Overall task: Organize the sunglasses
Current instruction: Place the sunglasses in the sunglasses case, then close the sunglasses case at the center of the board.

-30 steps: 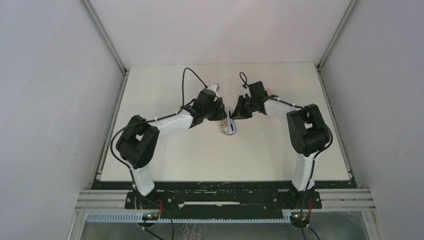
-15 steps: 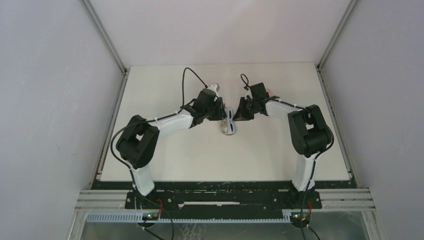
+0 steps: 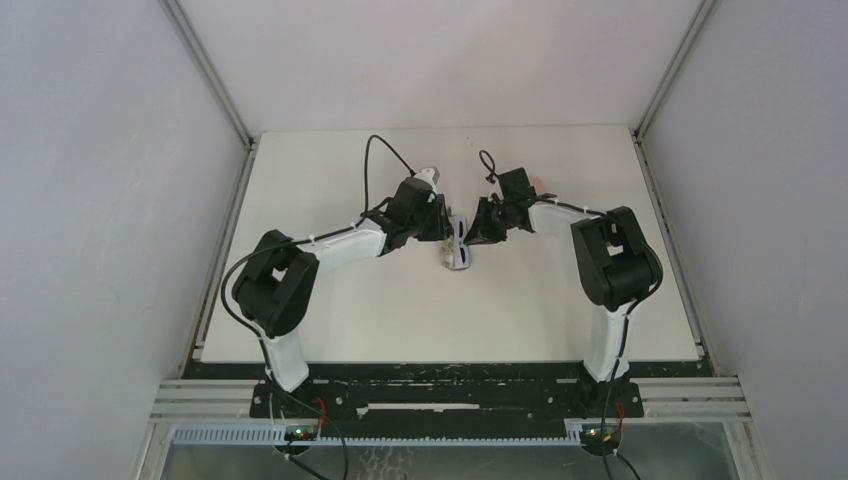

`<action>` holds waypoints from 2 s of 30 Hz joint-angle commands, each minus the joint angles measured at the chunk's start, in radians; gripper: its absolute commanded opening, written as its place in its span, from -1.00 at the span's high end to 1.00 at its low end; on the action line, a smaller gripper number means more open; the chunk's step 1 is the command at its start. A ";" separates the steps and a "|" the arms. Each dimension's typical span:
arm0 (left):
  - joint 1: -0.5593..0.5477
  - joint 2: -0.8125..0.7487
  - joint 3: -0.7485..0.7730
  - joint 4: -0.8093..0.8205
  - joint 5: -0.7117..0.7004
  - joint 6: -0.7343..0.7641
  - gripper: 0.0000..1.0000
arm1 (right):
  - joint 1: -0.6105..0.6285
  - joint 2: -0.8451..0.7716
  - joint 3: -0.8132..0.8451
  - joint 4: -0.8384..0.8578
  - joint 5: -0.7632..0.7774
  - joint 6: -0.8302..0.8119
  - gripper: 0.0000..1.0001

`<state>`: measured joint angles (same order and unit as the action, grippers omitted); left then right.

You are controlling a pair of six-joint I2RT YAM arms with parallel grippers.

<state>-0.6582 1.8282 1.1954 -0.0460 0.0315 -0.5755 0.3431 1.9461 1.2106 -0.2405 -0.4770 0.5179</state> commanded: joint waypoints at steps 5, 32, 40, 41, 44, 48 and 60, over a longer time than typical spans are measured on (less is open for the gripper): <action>-0.006 0.009 0.052 0.006 0.021 -0.007 0.28 | 0.012 0.034 0.013 0.037 -0.007 -0.011 0.84; -0.011 -0.002 0.055 -0.010 0.015 0.000 0.33 | -0.004 -0.108 -0.018 0.020 0.017 -0.030 0.74; -0.014 -0.003 0.064 -0.018 0.018 0.004 0.33 | -0.045 -0.145 -0.097 0.043 0.102 -0.024 0.72; -0.015 -0.003 0.065 -0.019 0.018 0.005 0.33 | -0.048 -0.137 -0.099 0.041 0.114 -0.026 0.73; -0.017 -0.005 0.070 -0.024 0.017 0.008 0.34 | -0.053 -0.101 -0.100 0.042 0.110 -0.026 0.78; -0.020 -0.003 0.071 -0.027 0.015 0.008 0.34 | -0.052 -0.059 -0.100 0.069 0.056 -0.016 0.81; -0.033 0.010 0.082 -0.047 -0.003 0.010 0.34 | -0.039 0.025 -0.076 0.136 -0.082 0.025 0.85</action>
<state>-0.6746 1.8282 1.2095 -0.0635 0.0284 -0.5739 0.2966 1.9457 1.1076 -0.1574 -0.5053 0.5240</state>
